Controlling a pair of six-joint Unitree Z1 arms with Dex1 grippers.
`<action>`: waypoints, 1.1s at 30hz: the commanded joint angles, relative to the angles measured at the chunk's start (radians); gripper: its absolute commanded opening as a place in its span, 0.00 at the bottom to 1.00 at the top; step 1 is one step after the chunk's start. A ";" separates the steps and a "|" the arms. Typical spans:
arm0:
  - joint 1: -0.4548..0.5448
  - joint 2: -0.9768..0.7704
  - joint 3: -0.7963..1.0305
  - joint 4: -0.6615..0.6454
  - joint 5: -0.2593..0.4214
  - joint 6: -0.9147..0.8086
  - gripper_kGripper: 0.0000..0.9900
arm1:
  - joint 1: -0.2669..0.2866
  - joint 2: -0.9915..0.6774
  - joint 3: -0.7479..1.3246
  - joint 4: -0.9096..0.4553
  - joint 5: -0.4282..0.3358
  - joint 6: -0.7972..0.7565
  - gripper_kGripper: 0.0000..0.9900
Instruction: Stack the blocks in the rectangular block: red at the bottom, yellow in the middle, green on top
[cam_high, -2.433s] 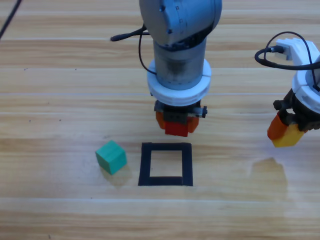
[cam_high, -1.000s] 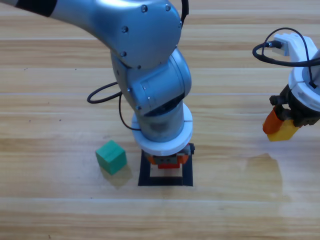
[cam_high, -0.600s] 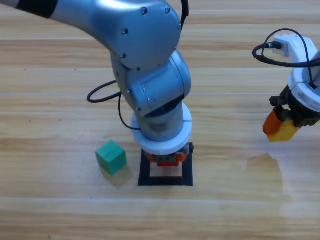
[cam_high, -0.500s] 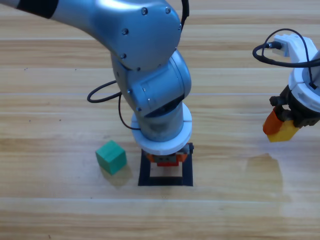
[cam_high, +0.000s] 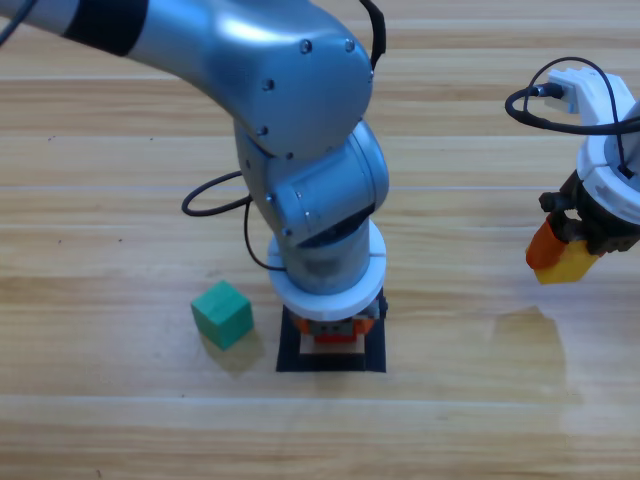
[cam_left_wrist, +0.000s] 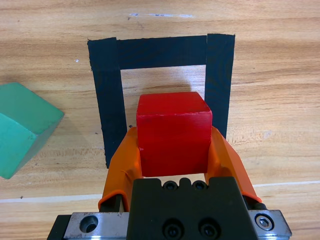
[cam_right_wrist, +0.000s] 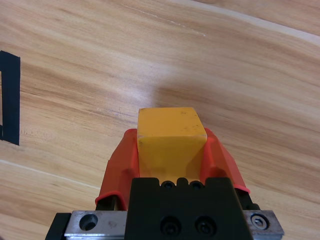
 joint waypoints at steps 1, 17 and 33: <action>-0.026 0.048 0.015 -0.010 0.015 0.003 0.06 | 0.009 0.015 0.016 -0.011 -0.010 0.008 0.00; -0.026 0.074 0.013 -0.011 0.020 0.003 0.06 | 0.009 -0.003 -0.007 0.020 -0.027 0.007 0.00; -0.027 0.044 0.002 0.001 0.032 0.005 1.00 | 0.009 -0.013 -0.004 0.021 -0.056 -0.004 0.00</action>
